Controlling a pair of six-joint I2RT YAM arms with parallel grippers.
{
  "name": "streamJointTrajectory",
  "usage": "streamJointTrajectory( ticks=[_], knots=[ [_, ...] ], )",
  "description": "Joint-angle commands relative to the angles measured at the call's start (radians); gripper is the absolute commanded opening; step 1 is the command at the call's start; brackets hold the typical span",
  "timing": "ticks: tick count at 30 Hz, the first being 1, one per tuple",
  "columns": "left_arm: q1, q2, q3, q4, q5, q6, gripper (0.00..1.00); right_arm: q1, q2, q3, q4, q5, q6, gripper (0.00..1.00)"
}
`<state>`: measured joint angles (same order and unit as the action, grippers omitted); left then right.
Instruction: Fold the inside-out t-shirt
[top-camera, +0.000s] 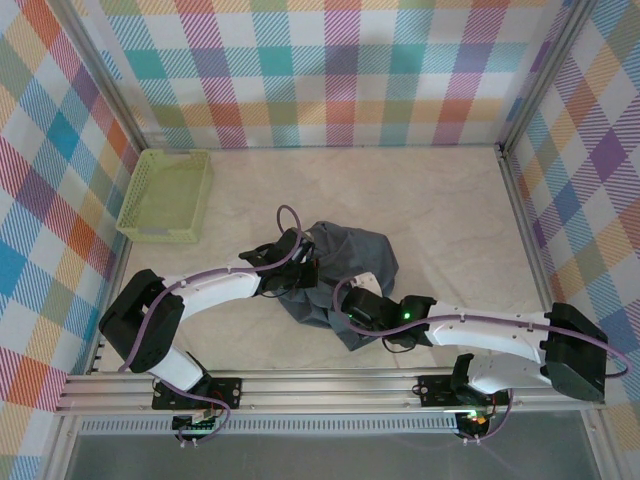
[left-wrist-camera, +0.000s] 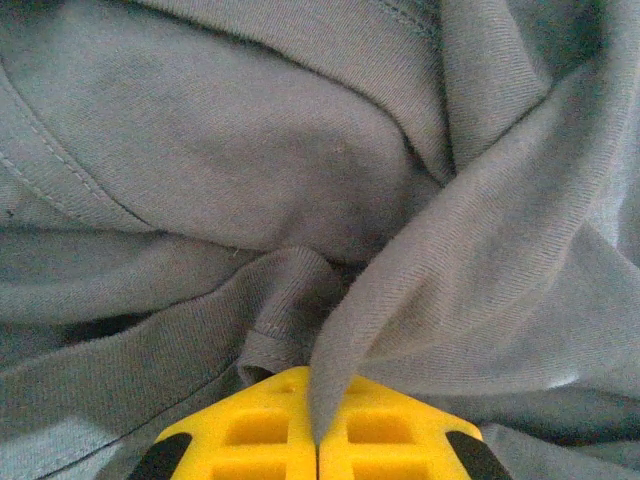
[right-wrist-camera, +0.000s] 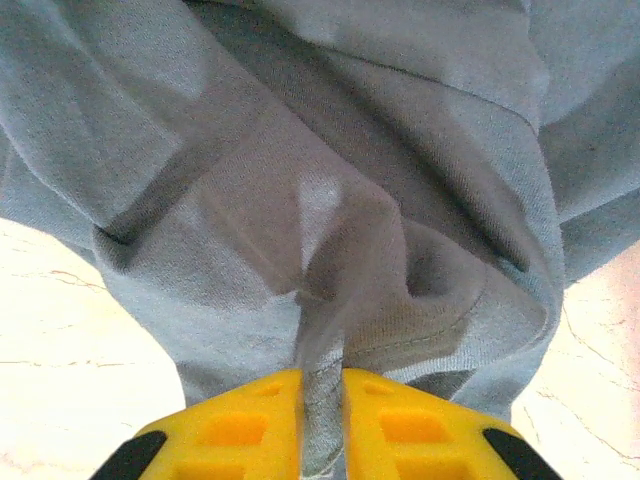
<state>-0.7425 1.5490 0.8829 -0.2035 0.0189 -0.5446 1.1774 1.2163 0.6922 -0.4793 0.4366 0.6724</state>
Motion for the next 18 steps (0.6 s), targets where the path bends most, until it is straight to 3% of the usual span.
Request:
streamJointTrajectory(
  ticks=[1,4,7,18],
  knots=[
    [0.008,-0.007,-0.007,0.023,0.009,-0.014,0.00,-0.001,0.026,0.017,-0.014,0.010,0.020,0.19],
    [0.008,-0.012,-0.008,0.024,0.006,-0.013,0.00,-0.001,0.041,0.007,-0.013,0.011,0.032,0.28],
    [0.008,-0.010,-0.007,0.022,0.006,-0.014,0.00,-0.001,0.053,-0.001,-0.007,0.017,0.036,0.31],
    [0.008,-0.016,-0.002,0.015,0.003,-0.009,0.00,-0.001,0.156,0.031,-0.067,0.085,0.051,0.25]
  ],
)
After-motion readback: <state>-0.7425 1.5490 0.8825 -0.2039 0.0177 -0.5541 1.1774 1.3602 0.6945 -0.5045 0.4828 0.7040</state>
